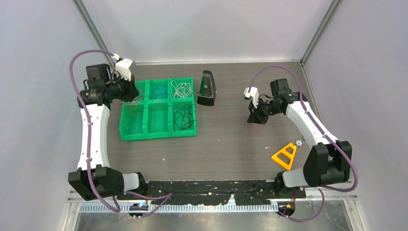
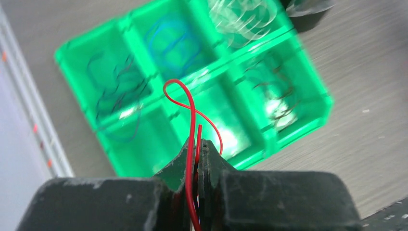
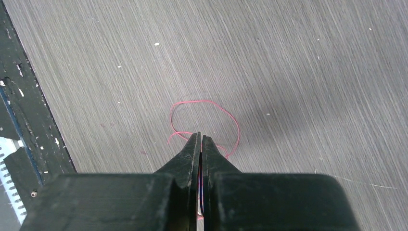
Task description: Untangle the cables
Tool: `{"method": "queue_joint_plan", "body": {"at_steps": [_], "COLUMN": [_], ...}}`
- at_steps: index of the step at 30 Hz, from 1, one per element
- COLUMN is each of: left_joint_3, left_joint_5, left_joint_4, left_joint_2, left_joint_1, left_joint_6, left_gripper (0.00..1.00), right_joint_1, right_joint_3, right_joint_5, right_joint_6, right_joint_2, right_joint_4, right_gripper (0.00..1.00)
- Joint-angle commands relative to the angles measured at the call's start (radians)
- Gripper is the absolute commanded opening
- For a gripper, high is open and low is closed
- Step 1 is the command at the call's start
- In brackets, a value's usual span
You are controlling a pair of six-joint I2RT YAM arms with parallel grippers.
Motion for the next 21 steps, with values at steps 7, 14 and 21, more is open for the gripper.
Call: {"method": "queue_joint_plan", "body": {"at_steps": [7, 14, 21], "left_joint_3": [-0.203, -0.267, -0.149], "left_joint_5": [-0.367, -0.337, -0.255], "left_joint_4": [0.071, 0.131, 0.12], "left_joint_2": [0.1, 0.235, 0.342], "left_joint_1": [0.085, 0.084, 0.084], "left_joint_6": [0.052, 0.048, 0.034], "left_gripper": [0.0, 0.0, 0.48], "right_joint_1": [-0.001, -0.001, 0.0], "right_joint_3": [0.085, 0.104, 0.129], "right_joint_5": [-0.019, 0.0, -0.005], "right_joint_6": [0.007, 0.012, 0.025], "right_joint_2": [0.02, 0.023, 0.042], "right_joint_4": [-0.011, -0.029, -0.041], "right_gripper": [0.05, 0.05, 0.05]}}
